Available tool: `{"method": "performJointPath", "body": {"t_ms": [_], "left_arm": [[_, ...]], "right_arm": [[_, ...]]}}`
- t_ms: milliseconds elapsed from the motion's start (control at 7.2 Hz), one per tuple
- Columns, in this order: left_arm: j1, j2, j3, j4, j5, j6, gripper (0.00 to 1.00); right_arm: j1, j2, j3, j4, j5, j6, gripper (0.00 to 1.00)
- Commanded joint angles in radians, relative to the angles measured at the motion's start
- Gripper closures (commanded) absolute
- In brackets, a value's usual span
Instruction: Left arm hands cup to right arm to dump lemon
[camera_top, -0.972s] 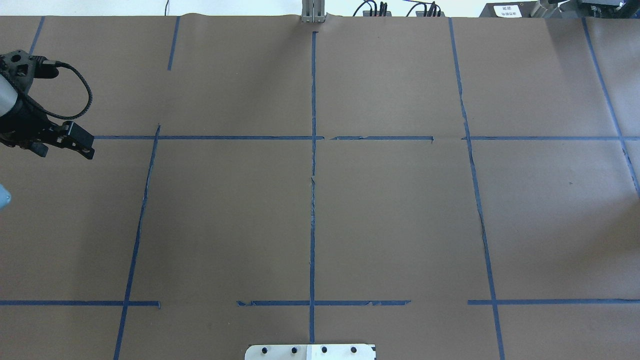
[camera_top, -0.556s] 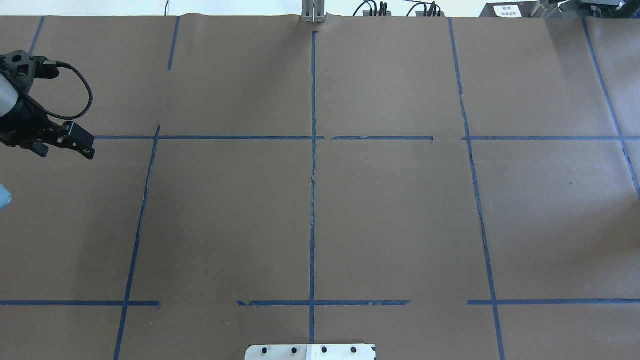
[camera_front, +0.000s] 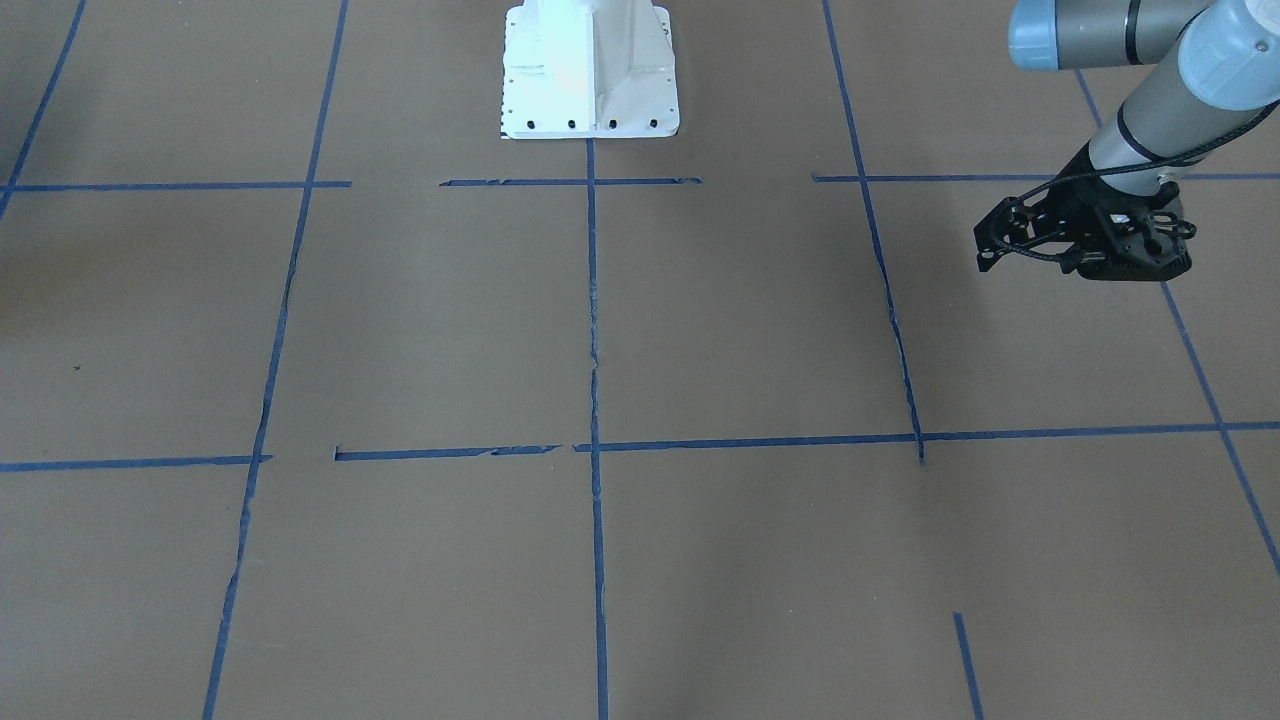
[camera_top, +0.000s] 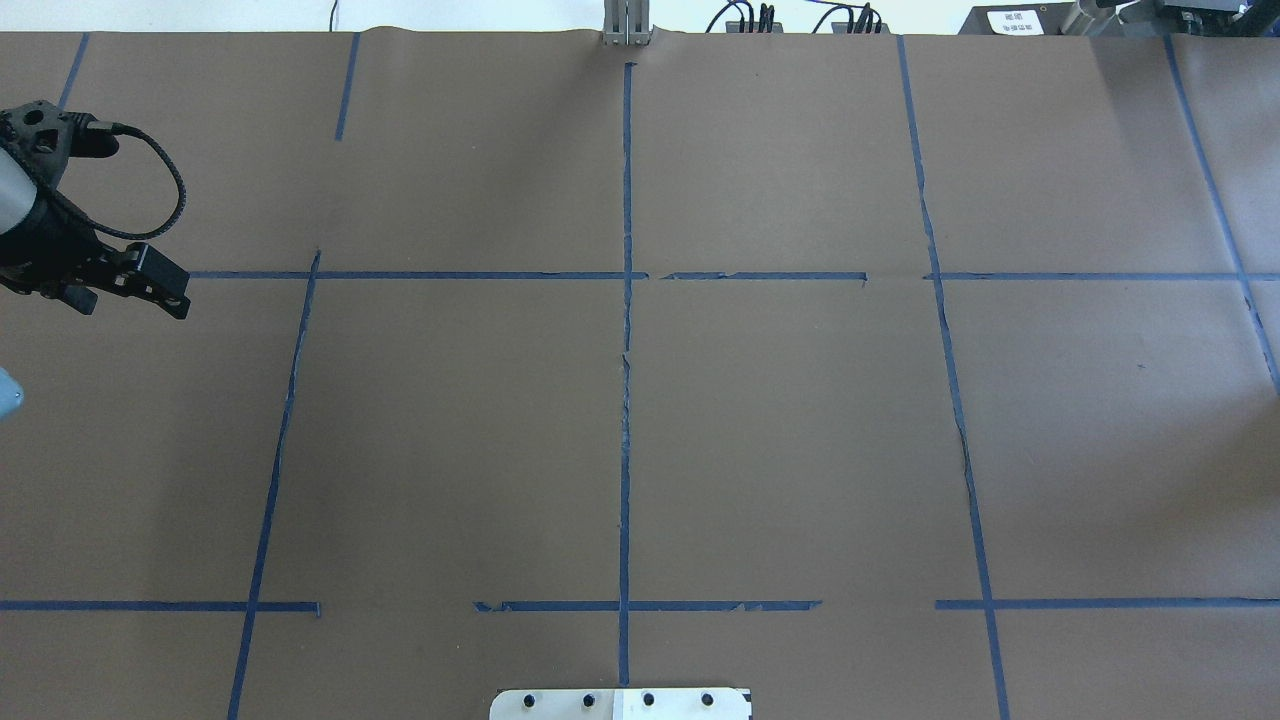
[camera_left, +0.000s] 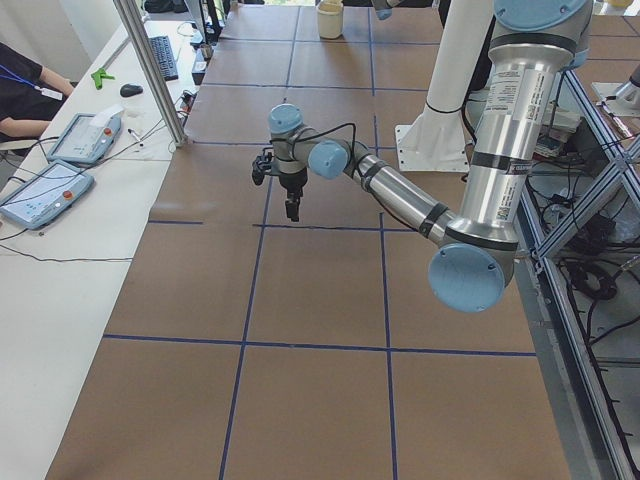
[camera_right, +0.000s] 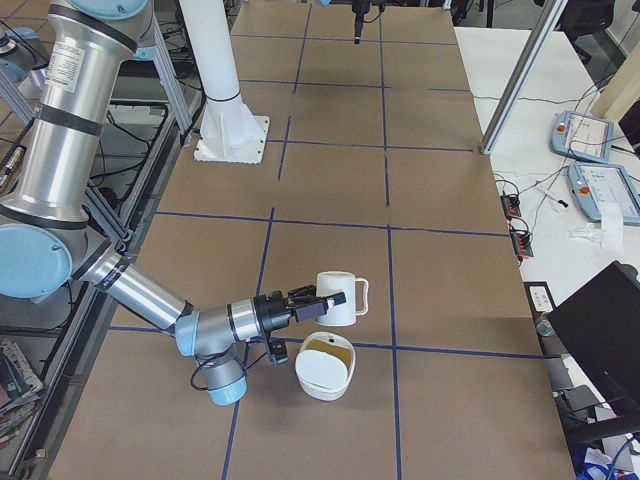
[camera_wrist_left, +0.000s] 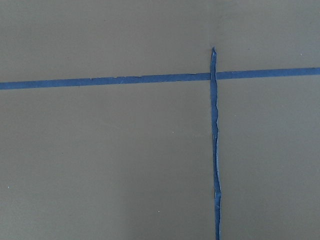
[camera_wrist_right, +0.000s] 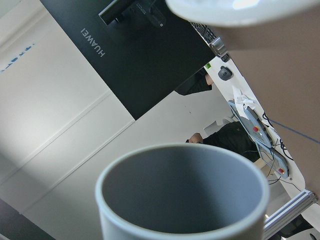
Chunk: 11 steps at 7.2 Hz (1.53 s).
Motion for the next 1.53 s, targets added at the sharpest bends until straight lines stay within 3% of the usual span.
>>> {"method": "performJointPath", "body": {"t_ms": [0, 278, 417, 556, 833, 972, 1111, 1250, 1389], "left_arm": [[0.001, 0.001, 0.006, 0.000, 0.000, 0.001, 0.00], [0.001, -0.001, 0.009, 0.000, -0.002, 0.000, 0.00], [0.001, -0.001, 0.012, 0.000, -0.002, 0.000, 0.00], [0.001, -0.001, 0.010, 0.000, -0.002, 0.000, 0.00], [0.001, -0.001, 0.010, 0.000, -0.002, 0.000, 0.00], [0.001, -0.001, 0.010, 0.000, -0.002, 0.000, 0.00], [0.001, -0.001, 0.010, -0.002, -0.002, 0.000, 0.00], [0.001, -0.001, 0.007, 0.000, -0.002, -0.002, 0.00], [0.001, -0.001, 0.006, 0.000, -0.002, -0.003, 0.00]], "right_arm": [[0.069, 0.010, 0.055, -0.094, 0.100, -0.244, 0.83], [0.069, 0.013, 0.061, -0.114, 0.134, -0.502, 0.83], [0.086, 0.011, 0.096, -0.184, 0.207, -0.669, 0.83], [0.089, -0.002, 0.162, -0.261, 0.226, -0.806, 0.83], [0.115, 0.002, 0.192, -0.292, 0.314, -1.015, 0.84], [0.174, 0.010, 0.265, -0.371, 0.436, -1.063, 0.84], [0.217, 0.011, 0.404, -0.540, 0.533, -1.107, 0.84], [0.216, 0.010, 0.495, -0.671, 0.543, -1.199, 0.84], [0.198, 0.031, 0.515, -0.742, 0.545, -1.320, 0.84]]}}
